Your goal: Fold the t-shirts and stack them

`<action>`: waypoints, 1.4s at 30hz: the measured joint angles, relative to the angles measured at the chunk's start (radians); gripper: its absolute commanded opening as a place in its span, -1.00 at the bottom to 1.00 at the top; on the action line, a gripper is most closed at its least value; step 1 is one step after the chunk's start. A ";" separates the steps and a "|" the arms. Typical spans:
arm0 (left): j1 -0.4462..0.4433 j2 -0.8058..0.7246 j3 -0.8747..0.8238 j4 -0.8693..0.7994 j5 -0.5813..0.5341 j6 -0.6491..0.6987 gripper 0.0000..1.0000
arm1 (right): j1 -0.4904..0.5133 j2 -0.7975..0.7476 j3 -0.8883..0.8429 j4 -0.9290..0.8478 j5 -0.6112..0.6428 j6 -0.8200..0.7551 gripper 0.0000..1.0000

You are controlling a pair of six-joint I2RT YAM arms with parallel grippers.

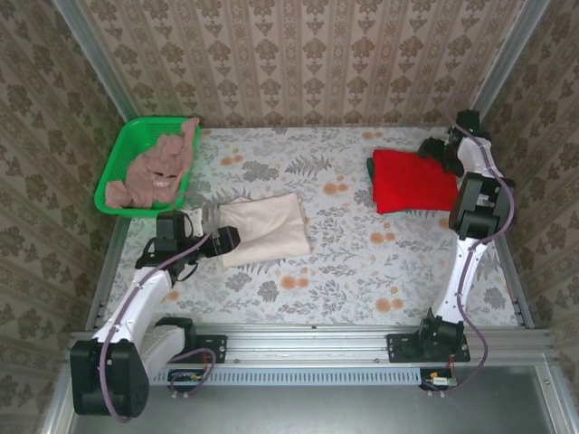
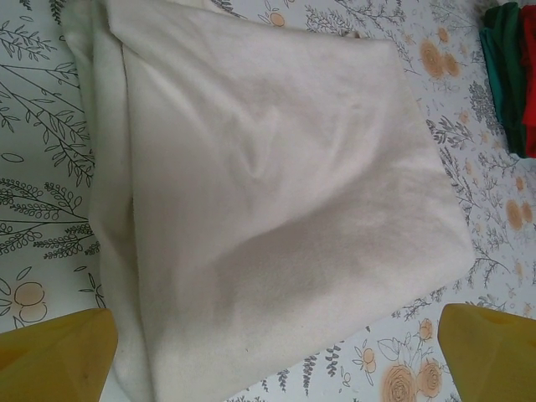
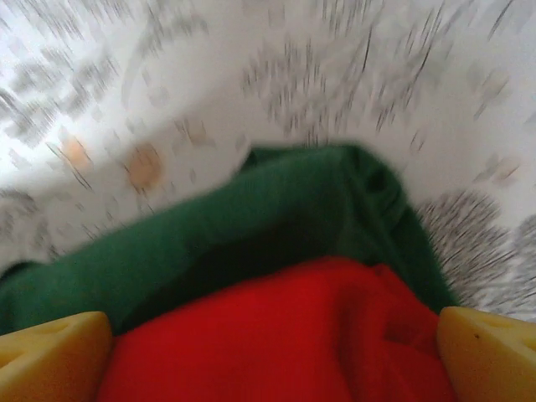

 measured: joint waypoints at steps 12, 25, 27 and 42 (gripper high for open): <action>0.000 0.000 0.000 0.023 0.003 -0.008 1.00 | 0.098 -0.156 -0.278 0.057 -0.090 0.098 0.88; 0.021 -0.010 0.000 0.013 -0.066 -0.029 1.00 | 0.375 -0.475 -0.751 0.203 -0.014 0.356 0.99; 0.032 -0.008 0.000 0.010 -0.070 -0.031 1.00 | 0.392 -0.489 -0.756 0.190 0.015 0.364 0.99; 0.051 0.345 0.130 0.032 -0.064 -0.036 0.55 | 0.762 -0.835 -0.670 0.096 0.254 0.302 0.79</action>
